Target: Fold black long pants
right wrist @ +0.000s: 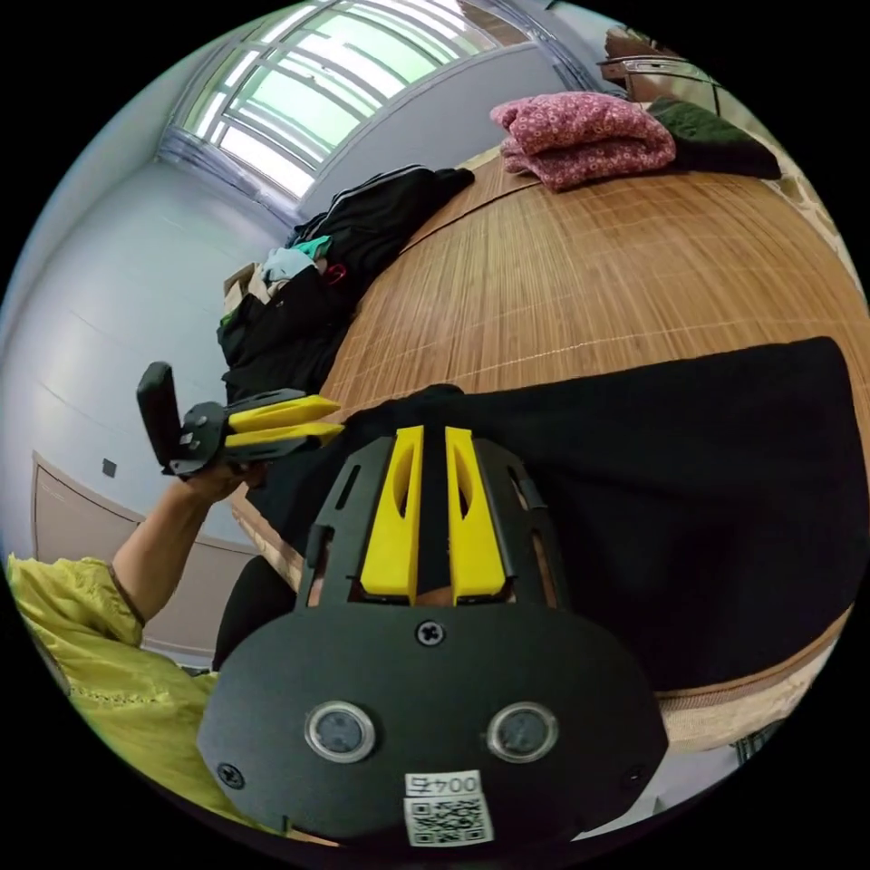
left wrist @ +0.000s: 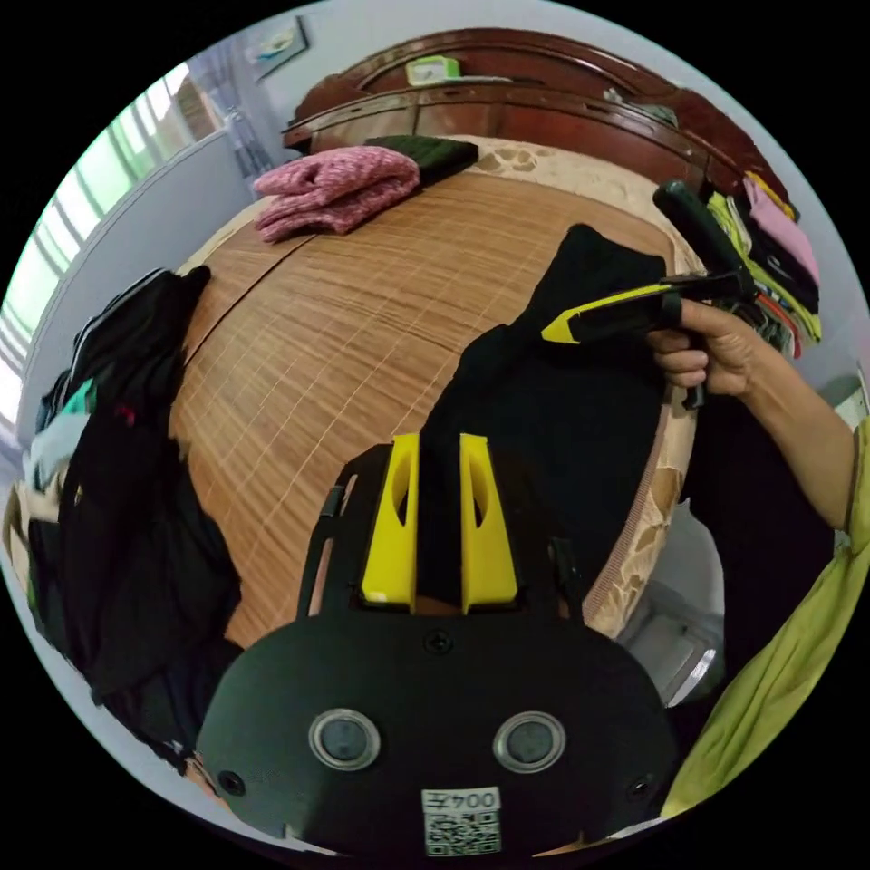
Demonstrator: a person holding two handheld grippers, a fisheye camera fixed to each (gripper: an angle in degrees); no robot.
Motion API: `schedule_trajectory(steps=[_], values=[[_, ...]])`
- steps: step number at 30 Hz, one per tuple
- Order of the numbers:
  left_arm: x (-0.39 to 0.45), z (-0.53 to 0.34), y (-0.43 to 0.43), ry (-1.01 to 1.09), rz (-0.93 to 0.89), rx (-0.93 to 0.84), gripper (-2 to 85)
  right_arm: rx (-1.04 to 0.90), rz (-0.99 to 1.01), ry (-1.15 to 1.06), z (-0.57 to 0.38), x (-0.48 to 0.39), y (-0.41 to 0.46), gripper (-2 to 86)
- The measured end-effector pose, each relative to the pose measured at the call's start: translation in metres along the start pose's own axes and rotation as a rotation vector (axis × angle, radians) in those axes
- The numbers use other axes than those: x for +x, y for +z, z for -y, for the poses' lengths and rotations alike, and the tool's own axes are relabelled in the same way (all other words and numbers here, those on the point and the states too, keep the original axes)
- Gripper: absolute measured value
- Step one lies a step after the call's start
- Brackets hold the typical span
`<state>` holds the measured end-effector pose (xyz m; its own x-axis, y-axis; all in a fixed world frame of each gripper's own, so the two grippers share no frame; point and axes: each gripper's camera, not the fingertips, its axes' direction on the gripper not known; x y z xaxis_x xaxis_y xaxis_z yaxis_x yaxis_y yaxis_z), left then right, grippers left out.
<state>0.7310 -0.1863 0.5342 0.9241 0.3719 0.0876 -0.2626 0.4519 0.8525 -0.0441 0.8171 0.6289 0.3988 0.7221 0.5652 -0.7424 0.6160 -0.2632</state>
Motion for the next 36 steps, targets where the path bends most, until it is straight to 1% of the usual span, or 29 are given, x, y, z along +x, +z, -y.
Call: schedule_trajectory(steps=[4, 7, 10, 12, 17, 21, 24, 27, 29, 31, 33, 36], values=[[0.009, 0.04, 0.01, 0.066, -0.022, -0.074, 7.6, -0.017, -0.003, -0.052, 0.014, -0.015, 0.025, 5.4], [0.018, 0.058, 0.009, 0.093, -0.014, -0.099, 7.3, -0.07, -0.002, -0.103, 0.018, -0.032, 0.049, 5.8], [0.03, 0.07, -0.002, 0.115, -0.028, -0.086, 5.9, -0.106, -0.1, -0.185, 0.021, -0.053, 0.071, 6.6], [0.04, 0.075, -0.01, 0.129, -0.036, -0.094, 4.1, -0.12, -0.157, -0.202, 0.024, -0.062, 0.082, 7.1], [0.077, 0.08, -0.06, 0.15, 0.072, -0.036, 1.9, -0.114, -0.207, -0.216, 0.031, -0.08, 0.104, 8.6], [0.124, 0.077, -0.091, 0.223, 0.181, -0.005, 1.4, -0.107, -0.239, -0.201, 0.034, -0.086, 0.117, 8.6], [0.158, 0.072, -0.099, 0.275, 0.28, 0.017, 1.2, -0.081, -0.134, -0.137, 0.038, -0.08, 0.124, 8.0], [0.186, 0.069, -0.104, 0.278, 0.346, 0.031, 1.2, -0.09, 0.011, -0.038, 0.042, -0.065, 0.136, 8.8], [0.203, 0.067, -0.106, 0.311, 0.422, 0.047, 1.3, -0.077, 0.122, 0.055, 0.045, -0.051, 0.145, 10.7], [0.227, 0.065, -0.108, 0.364, 0.544, 0.055, 1.4, -0.06, 0.176, 0.096, 0.046, -0.046, 0.152, 11.2], [0.243, 0.065, -0.108, 0.401, 0.612, 0.057, 1.4, -0.049, 0.185, 0.108, 0.049, -0.046, 0.159, 11.3], [0.263, 0.065, -0.115, 0.45, 0.653, 0.093, 1.3, -0.053, 0.134, 0.101, 0.056, -0.052, 0.171, 10.8]])
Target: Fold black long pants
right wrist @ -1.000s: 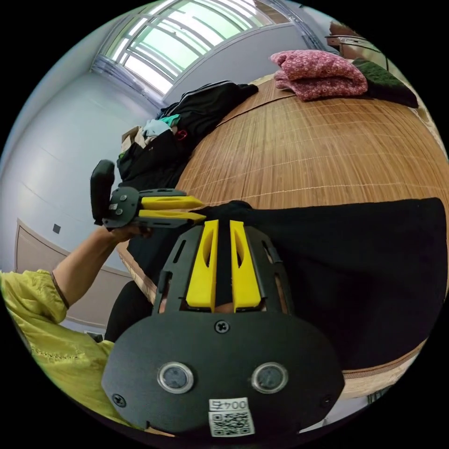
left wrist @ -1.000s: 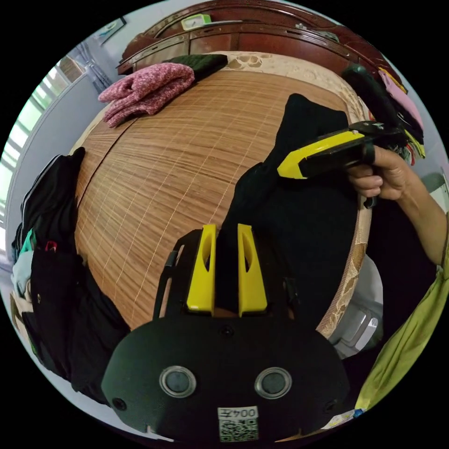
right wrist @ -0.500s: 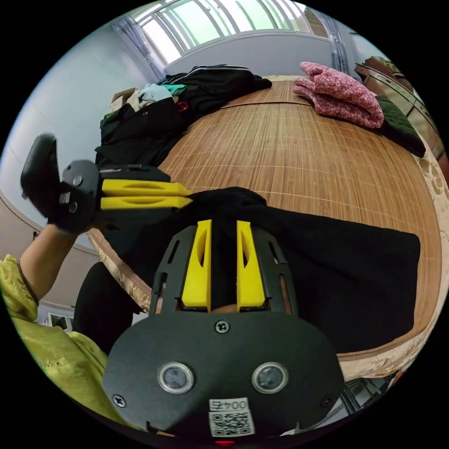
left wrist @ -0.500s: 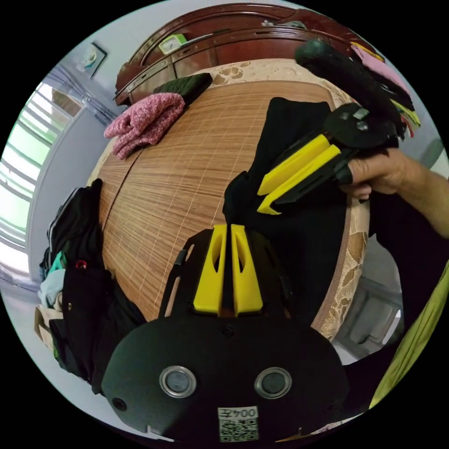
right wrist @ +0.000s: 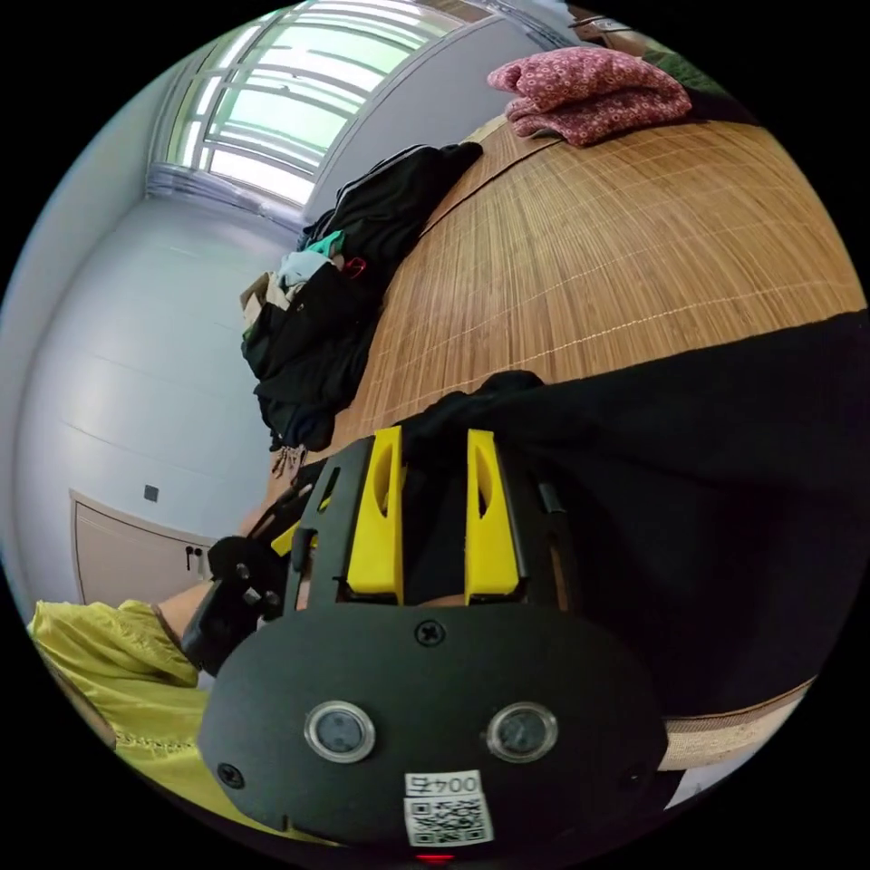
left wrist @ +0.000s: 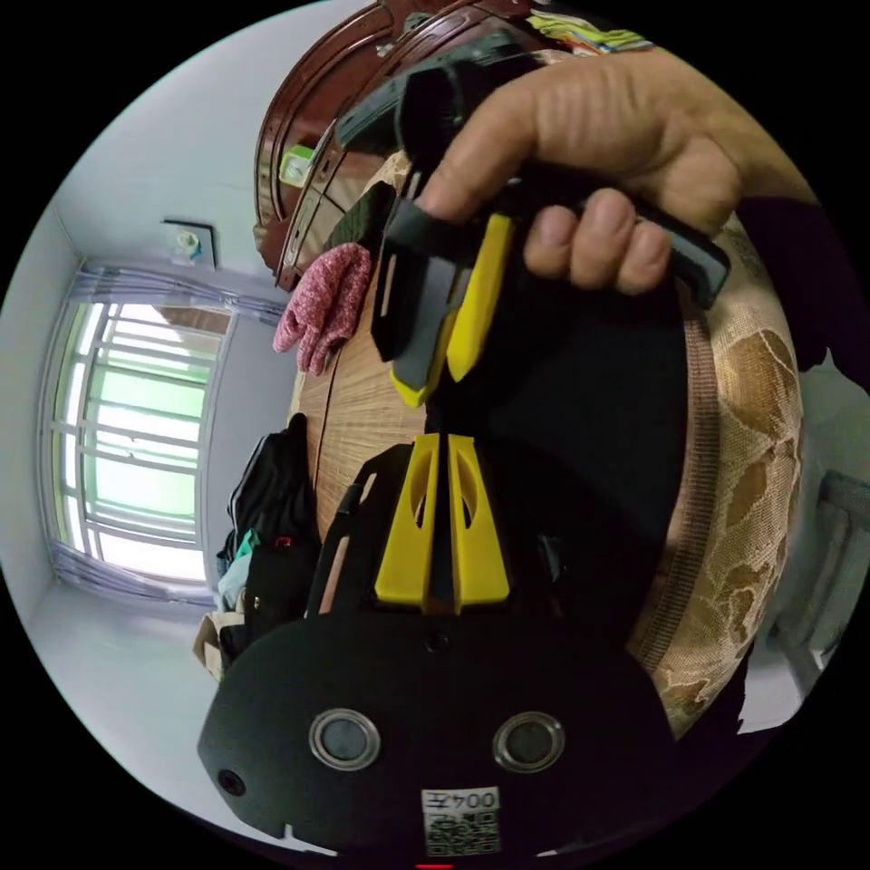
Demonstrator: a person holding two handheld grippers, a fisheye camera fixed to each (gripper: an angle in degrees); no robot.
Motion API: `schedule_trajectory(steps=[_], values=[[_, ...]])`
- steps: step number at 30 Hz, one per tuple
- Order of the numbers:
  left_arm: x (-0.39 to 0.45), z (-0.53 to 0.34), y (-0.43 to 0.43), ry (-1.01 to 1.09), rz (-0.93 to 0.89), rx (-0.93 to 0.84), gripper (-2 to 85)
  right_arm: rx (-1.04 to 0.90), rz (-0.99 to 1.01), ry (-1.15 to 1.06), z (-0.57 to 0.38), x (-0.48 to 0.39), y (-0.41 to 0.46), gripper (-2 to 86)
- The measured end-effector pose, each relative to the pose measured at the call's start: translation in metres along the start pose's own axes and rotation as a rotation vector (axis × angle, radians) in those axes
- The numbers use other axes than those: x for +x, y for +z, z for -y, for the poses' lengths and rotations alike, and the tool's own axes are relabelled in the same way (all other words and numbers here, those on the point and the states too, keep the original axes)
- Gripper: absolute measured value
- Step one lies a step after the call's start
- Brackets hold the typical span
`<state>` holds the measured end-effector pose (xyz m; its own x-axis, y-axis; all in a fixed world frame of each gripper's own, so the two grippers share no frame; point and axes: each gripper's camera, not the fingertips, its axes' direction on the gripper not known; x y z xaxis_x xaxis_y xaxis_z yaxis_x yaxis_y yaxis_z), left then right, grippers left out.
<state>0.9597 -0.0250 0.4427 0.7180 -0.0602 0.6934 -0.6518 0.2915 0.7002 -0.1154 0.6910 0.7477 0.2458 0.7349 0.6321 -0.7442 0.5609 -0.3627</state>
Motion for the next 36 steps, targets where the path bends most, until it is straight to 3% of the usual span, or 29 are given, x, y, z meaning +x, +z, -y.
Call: schedule_trajectory(steps=[7, 13, 16, 25, 36], values=[[-0.008, 0.006, -0.021, 0.009, 0.012, 0.1, 1.0, -0.077, -0.259, -0.057, 0.002, -0.016, 0.029, 3.3], [-0.085, 0.01, 0.013, -0.219, -0.159, 0.078, 0.9, -0.049, -0.163, -0.018, -0.005, -0.003, 0.032, 2.9], [-0.096, 0.039, 0.047, -0.133, -0.318, 0.079, 1.1, -0.048, -0.151, -0.011, -0.004, -0.001, 0.036, 2.9], [-0.084, 0.108, 0.11, 0.212, -0.366, 0.15, 5.2, -0.054, -0.087, 0.006, 0.001, 0.007, 0.038, 3.1], [-0.086, 0.139, 0.184, 0.301, -0.426, 0.147, 6.5, -0.068, -0.067, 0.009, 0.003, 0.011, 0.035, 3.1]])
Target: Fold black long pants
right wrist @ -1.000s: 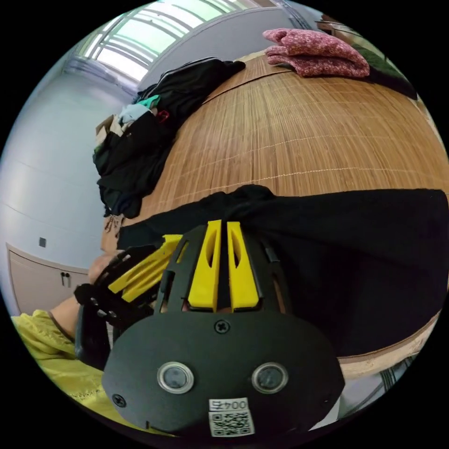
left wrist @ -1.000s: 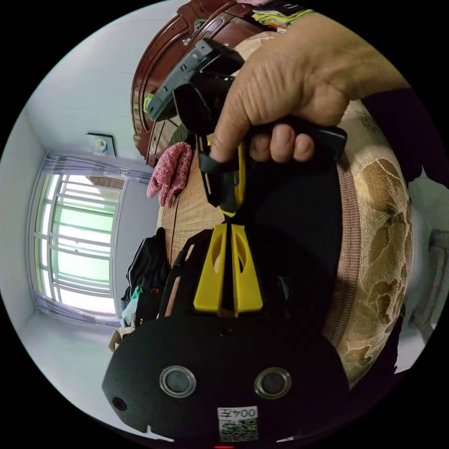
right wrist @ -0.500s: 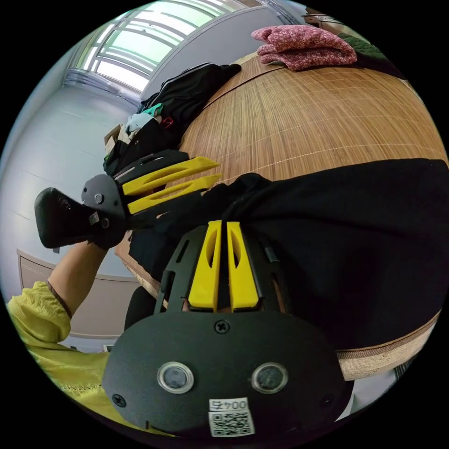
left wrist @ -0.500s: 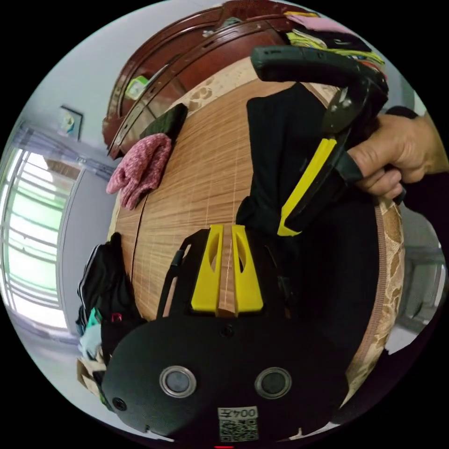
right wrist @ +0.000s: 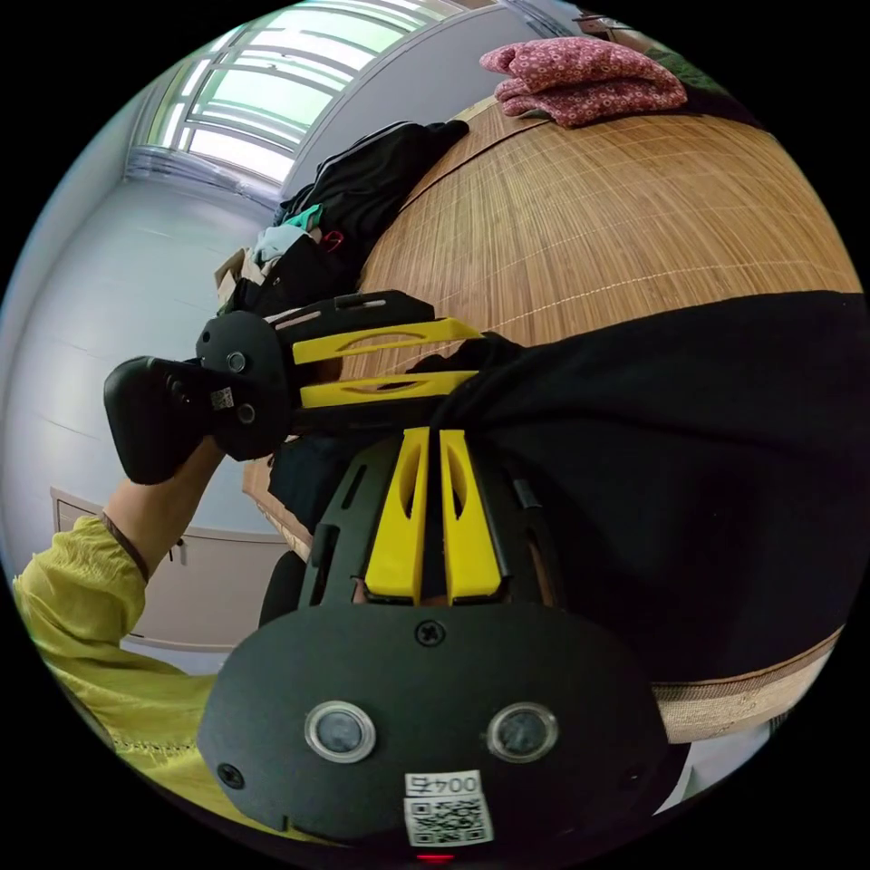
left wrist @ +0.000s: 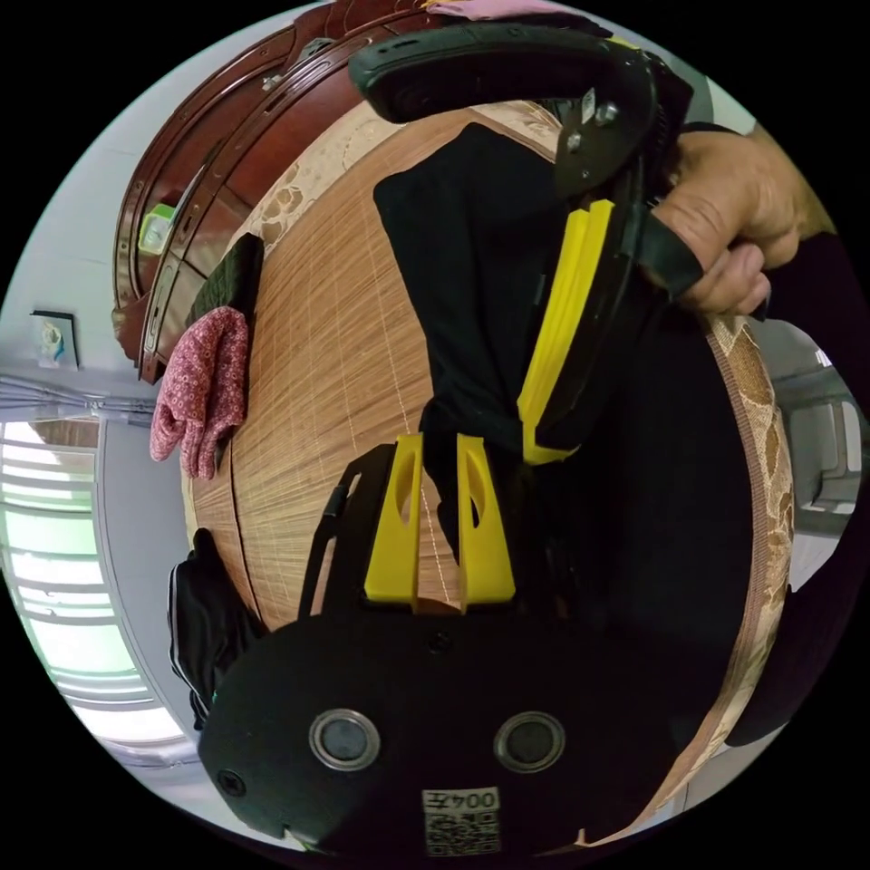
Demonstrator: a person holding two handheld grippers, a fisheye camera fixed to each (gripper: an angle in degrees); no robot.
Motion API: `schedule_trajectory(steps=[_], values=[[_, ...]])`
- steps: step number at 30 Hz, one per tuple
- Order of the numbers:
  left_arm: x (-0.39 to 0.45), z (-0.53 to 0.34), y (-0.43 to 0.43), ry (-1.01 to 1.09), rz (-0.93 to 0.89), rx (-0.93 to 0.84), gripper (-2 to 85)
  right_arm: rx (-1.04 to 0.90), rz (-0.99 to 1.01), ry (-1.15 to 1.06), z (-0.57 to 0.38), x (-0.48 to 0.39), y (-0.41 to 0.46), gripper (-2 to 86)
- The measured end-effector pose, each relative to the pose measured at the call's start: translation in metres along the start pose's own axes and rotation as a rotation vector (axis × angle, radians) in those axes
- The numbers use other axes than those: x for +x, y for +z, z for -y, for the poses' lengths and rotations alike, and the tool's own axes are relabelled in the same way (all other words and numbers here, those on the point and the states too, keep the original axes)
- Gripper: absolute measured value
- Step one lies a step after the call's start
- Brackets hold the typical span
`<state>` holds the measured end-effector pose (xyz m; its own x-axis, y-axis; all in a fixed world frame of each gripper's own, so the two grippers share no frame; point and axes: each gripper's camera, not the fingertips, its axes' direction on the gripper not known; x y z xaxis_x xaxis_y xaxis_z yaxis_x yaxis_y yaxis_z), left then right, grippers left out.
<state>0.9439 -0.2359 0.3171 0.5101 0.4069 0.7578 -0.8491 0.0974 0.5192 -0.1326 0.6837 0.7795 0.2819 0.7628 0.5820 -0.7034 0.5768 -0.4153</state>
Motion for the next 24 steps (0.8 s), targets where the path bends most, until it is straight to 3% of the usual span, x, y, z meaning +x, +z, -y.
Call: schedule_trajectory(steps=[11, 17, 24], values=[[-0.071, -0.018, 0.071, -0.136, -0.005, 0.047, 1.8, 0.01, 0.003, -0.017, 0.002, -0.005, -0.012, 5.0], [-0.151, -0.055, 0.13, -0.371, -0.277, 0.088, 1.1, 0.033, -0.151, -0.047, 0.002, -0.016, -0.026, 10.7], [-0.23, -0.098, 0.24, -0.617, -0.639, 0.04, 1.2, 0.017, -0.193, -0.073, 0.004, -0.026, -0.03, 10.0]])
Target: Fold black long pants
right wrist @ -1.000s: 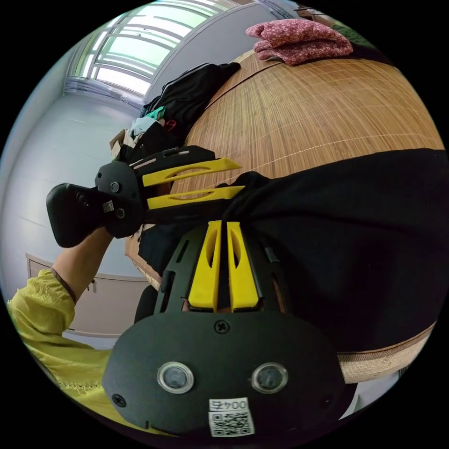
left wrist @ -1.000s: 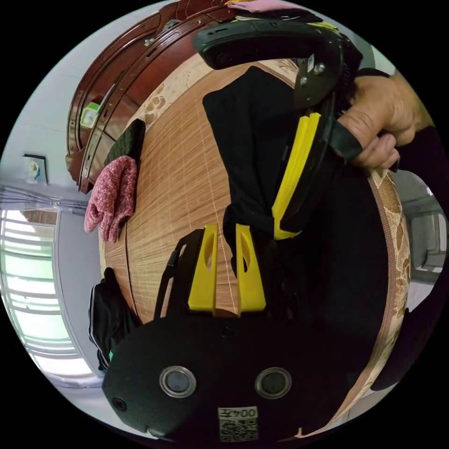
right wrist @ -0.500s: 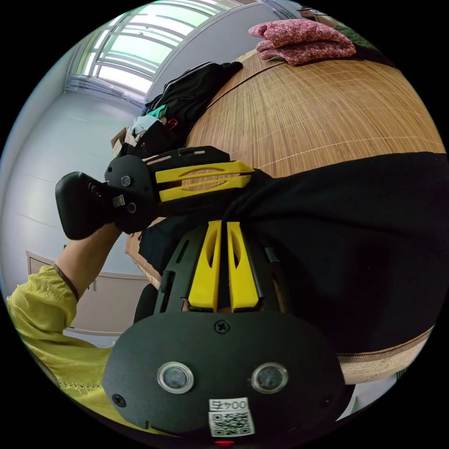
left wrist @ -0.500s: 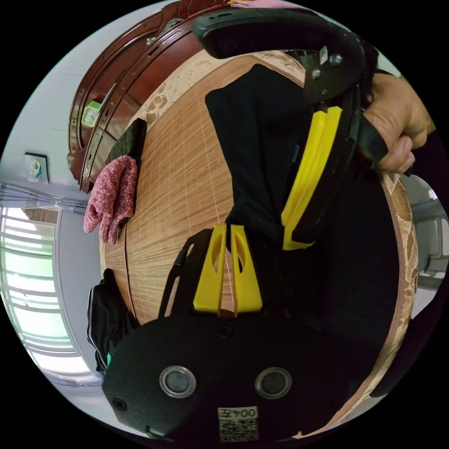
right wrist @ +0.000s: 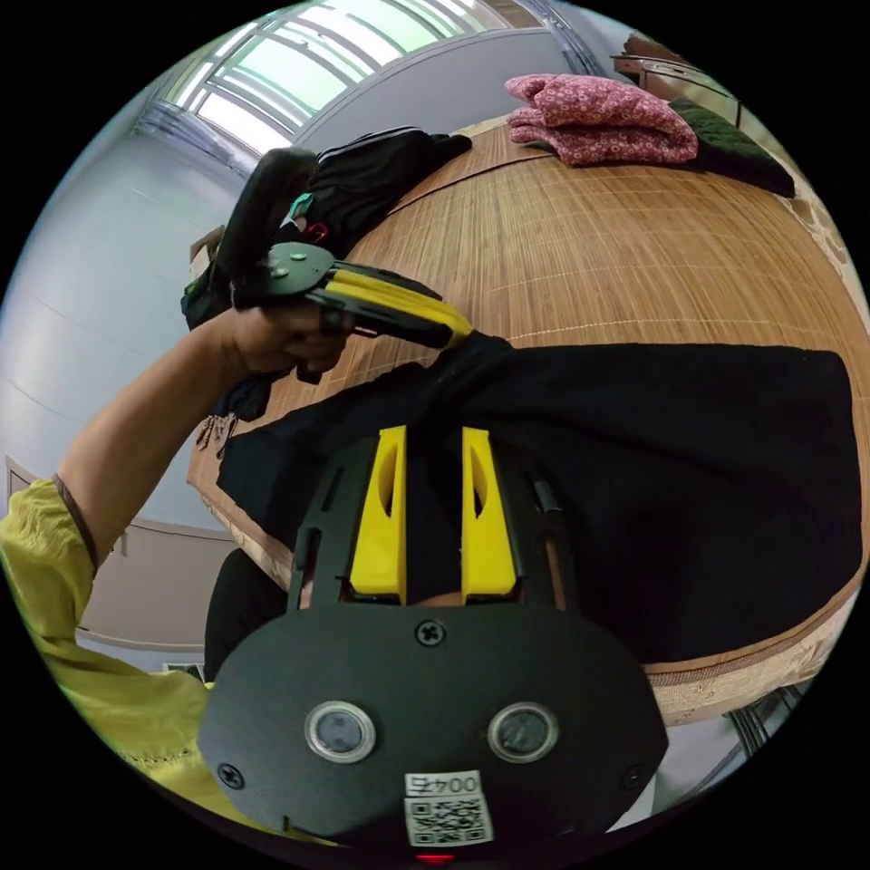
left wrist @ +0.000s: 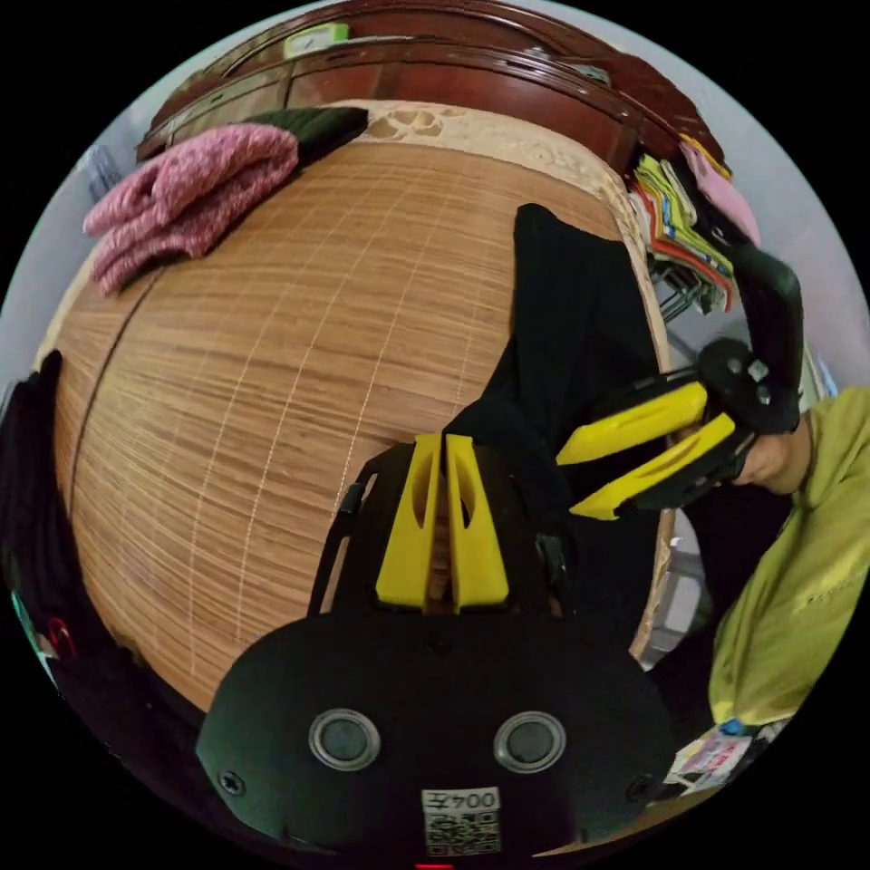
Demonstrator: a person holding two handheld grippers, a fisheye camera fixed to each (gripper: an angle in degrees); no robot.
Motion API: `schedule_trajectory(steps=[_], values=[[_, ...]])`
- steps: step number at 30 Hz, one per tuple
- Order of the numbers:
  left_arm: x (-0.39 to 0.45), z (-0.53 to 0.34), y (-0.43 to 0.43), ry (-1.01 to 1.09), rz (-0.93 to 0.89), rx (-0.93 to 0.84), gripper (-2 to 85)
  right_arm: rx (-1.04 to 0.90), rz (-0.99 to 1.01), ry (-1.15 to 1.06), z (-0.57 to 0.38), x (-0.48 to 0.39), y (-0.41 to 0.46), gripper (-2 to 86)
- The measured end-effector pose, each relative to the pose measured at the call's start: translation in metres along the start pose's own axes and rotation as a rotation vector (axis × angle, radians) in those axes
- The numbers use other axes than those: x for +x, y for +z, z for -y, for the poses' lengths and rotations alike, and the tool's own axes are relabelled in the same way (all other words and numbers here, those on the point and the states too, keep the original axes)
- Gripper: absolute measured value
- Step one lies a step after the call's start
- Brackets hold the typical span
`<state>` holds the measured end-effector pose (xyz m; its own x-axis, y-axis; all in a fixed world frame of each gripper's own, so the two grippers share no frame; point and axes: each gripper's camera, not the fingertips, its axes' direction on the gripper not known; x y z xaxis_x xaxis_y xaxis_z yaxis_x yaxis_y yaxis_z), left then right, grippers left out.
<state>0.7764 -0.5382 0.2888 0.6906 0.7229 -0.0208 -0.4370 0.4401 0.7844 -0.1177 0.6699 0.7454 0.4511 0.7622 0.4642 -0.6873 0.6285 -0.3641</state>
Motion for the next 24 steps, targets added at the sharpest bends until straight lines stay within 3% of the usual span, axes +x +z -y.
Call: schedule_trajectory(steps=[6, 10, 24], values=[[-0.114, -0.007, 0.017, -0.34, -0.346, 0.004, 1.0, -0.023, 0.03, 0.038, 0.004, 0.003, -0.006, 8.7], [-0.152, -0.023, 0.014, -0.415, -0.531, 0.091, 1.1, -0.025, 0.014, 0.01, 0.007, -0.004, -0.013, 10.2], [-0.18, -0.028, 0.064, -0.535, -0.537, 0.046, 6.6, -0.111, -0.144, -0.076, 0.016, -0.018, -0.04, 10.7]])
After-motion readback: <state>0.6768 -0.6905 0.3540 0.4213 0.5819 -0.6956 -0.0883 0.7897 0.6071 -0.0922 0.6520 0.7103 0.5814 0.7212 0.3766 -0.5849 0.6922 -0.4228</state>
